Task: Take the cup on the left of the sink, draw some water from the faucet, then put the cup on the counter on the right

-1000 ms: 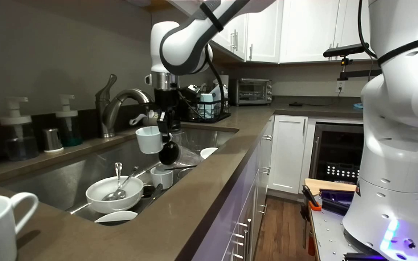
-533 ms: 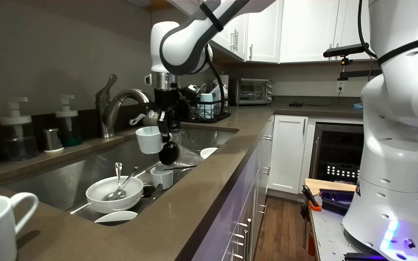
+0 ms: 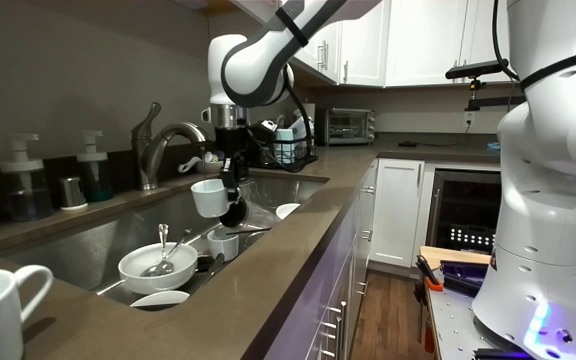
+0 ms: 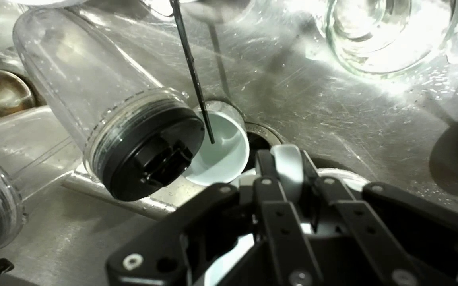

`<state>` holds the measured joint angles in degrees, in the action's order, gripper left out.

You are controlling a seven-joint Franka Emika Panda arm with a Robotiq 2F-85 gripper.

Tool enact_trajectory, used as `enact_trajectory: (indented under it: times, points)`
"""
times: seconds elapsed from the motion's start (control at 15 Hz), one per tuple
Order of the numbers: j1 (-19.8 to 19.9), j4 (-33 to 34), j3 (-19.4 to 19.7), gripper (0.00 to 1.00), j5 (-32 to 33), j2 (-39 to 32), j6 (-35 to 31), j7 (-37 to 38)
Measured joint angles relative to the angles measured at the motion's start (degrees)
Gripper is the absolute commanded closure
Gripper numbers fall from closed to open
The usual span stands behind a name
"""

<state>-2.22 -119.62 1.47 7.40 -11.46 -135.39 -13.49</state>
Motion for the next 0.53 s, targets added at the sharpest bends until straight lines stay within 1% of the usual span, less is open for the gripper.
enact_trajectory:
  times: [0.27,0.53]
  points:
    - [0.0,0.0,0.3,0.95,0.0,0.2,3.0,1.8]
    - [0.1,0.1,1.5,0.95,0.9,1.1,5.2,5.2]
